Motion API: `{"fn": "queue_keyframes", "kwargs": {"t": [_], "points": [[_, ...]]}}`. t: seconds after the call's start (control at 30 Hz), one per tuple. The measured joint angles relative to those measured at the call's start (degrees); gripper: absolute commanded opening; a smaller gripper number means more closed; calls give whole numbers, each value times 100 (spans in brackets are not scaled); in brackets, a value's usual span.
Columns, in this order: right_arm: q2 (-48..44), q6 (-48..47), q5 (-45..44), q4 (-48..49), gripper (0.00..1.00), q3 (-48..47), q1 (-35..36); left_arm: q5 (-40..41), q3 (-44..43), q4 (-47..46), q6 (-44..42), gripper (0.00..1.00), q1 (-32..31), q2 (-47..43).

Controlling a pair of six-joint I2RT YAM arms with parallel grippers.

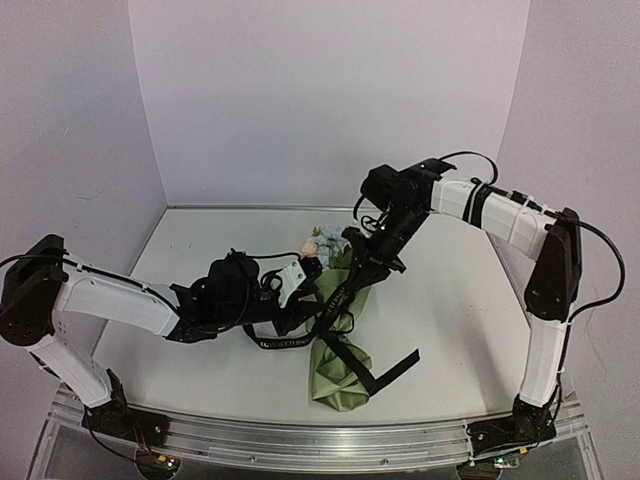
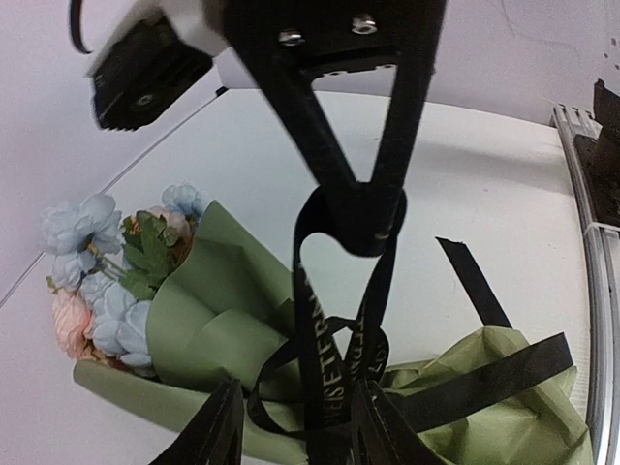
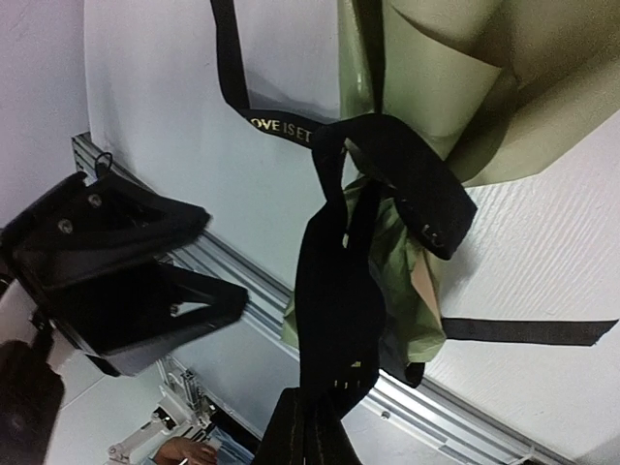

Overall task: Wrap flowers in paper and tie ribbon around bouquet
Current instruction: Cross the half-tied ribbon over the folded bouquet.

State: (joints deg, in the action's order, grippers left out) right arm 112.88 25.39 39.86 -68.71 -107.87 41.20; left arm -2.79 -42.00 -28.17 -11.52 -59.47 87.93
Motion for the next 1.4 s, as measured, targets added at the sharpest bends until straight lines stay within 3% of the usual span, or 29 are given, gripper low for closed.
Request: {"fn": "queue_keyframes", "kwargs": {"t": [0.6,0.9,1.07,1.17,1.4], "points": [[253,1059,332,9,0,-143,225,-674,-559,388,-518,39,-139,436],[370,1177,325,33,0,-243,268,-927,-654,427,-513,27,-237,578],[387,1193,286,33,0,-243,314,-918,-677,336,-475,12,-242,673],[387,1128,200,31,6,-237,326,-892,-673,222,-367,7,-242,702],[-85,647,-305,232,40,542,346,-649,-285,-397,-46,3,-242,702]]}}
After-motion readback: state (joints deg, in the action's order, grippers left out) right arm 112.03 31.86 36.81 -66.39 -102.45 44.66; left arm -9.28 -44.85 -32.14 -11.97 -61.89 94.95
